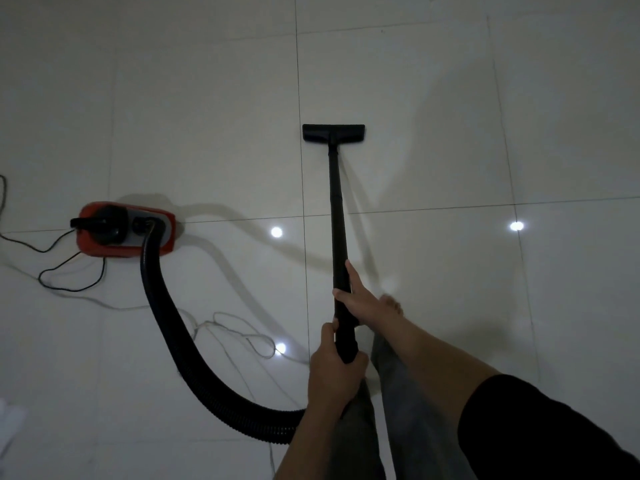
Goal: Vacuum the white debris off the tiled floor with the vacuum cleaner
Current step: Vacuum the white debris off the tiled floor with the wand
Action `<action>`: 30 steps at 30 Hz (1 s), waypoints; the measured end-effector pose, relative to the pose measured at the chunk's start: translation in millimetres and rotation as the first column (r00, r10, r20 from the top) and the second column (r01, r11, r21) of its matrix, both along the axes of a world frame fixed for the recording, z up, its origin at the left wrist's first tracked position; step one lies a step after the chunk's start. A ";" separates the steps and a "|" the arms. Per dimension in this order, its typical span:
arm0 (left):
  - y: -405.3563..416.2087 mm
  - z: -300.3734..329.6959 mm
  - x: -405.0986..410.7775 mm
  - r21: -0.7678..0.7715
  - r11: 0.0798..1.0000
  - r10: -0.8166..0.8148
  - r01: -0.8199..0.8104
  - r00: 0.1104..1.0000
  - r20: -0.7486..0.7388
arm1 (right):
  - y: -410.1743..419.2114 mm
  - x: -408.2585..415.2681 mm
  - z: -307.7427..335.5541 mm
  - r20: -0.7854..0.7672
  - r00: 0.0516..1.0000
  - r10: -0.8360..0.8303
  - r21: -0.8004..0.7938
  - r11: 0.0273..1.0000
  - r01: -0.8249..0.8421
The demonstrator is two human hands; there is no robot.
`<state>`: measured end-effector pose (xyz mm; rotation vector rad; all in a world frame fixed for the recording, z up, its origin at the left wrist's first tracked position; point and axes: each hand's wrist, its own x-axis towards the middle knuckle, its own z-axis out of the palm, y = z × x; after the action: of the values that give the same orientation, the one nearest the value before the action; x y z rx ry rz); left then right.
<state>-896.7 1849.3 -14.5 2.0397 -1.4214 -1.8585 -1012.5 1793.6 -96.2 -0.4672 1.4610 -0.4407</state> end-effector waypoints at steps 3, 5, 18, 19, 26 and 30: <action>8.5 -0.9 12.9 -0.003 1.000 -0.022 0.022 1.000 0.014 | 10.4 14.7 1.0 0.011 0.998 -0.065 0.051 0.997 0.065; 14.6 -0.1 18.4 -0.006 1.000 -0.028 0.028 1.000 0.011 | 16.1 23.2 0.4 0.027 0.989 -0.144 0.075 0.987 0.142; 28.8 -8.7 -3.4 -0.147 0.989 -0.008 0.009 1.000 0.008 | 30.9 6.0 -11.8 0.176 0.925 -0.336 0.018 0.941 0.338; 29.0 -7.9 -9.1 -0.156 0.988 -0.005 0.007 1.000 0.011 | 31.3 0.5 -11.8 0.175 0.927 -0.332 0.009 0.942 0.336; 36.0 -9.8 -65.5 -0.171 0.985 -0.019 0.031 0.997 0.072 | 38.9 -57.1 -8.1 0.185 0.925 -0.331 -0.035 0.939 0.343; 45.0 -8.4 -109.3 -0.141 0.990 -0.016 0.021 0.999 0.037 | 48.7 -99.5 -9.3 0.187 0.923 -0.337 -0.031 0.937 0.349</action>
<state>-1006.0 1894.3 -22.9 2.0095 -1.5372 -1.6829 -1112.0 1842.2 -105.6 -0.2120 1.3575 -0.7922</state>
